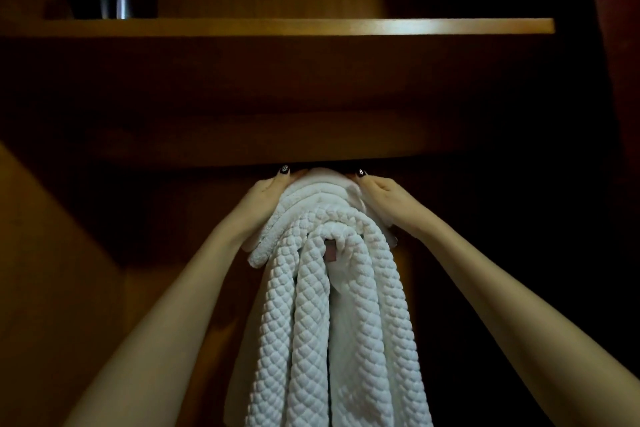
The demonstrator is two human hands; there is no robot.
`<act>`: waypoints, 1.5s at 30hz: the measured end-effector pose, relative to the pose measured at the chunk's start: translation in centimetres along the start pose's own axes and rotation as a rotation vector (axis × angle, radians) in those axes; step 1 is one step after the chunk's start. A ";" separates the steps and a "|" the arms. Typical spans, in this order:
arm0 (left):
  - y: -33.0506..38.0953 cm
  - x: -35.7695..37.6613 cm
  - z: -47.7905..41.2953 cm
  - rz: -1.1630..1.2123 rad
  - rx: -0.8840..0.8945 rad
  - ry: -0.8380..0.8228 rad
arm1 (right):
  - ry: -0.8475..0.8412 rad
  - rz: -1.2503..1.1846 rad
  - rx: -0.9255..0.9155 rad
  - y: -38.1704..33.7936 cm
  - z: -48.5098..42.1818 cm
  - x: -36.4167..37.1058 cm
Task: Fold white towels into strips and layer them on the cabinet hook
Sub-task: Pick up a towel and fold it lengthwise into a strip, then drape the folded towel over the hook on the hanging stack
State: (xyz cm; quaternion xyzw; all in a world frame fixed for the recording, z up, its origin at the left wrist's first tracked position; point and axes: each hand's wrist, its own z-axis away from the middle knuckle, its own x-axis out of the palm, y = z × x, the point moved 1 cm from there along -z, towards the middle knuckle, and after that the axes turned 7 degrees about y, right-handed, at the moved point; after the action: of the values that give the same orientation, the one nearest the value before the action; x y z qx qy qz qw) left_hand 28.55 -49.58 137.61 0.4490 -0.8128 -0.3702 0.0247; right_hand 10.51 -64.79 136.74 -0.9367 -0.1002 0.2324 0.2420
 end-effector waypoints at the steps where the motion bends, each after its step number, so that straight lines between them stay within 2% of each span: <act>1: -0.2 0.2 -0.1 0.029 -0.017 -0.009 | 0.003 -0.021 0.014 0.2 0.2 0.1; 7: 1.6 0.0 1.0 -0.096 0.002 -0.095 | -0.053 -0.001 0.078 -1.5 2.0 -0.1; 12: 3.7 -1.2 4.9 -0.360 0.237 0.063 | -0.022 0.108 0.098 -5.1 5.1 -1.4; 15: 5.1 -1.1 8.0 -0.435 0.328 0.060 | 0.011 0.222 0.027 -7.0 9.1 -1.3; 18: 5.8 0.5 12.0 -0.435 0.413 0.050 | 0.026 0.380 0.029 -8.0 14.2 -1.9; 24: 3.8 7.1 23.3 -0.544 0.384 -0.075 | -0.042 0.537 0.321 -7.3 28.3 -5.1; 26: 3.4 10.6 27.3 -0.533 0.353 -0.161 | -0.052 0.558 0.438 -6.6 33.9 -7.3; 30: 4.0 19.7 36.5 -0.475 0.327 -0.440 | -0.084 0.661 0.673 -4.9 47.0 -11.8; 35: 7.3 31.9 51.1 -0.410 0.356 -0.788 | -0.114 0.811 1.071 -4.3 65.2 -17.0; 41: 14.1 42.5 68.7 -0.280 0.478 -1.221 | -0.122 0.812 1.481 -8.1 86.2 -22.8; 45: 18.5 47.3 79.0 -0.248 0.529 -1.425 | -0.082 0.798 1.744 -12.0 98.9 -26.8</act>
State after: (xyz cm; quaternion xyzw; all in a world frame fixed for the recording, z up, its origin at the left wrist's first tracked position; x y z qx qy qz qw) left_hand -42.20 -33.22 78.07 0.1808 -0.6375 -0.3634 -0.6549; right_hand -61.63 -22.25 76.47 -0.3834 0.4259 0.3230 0.7531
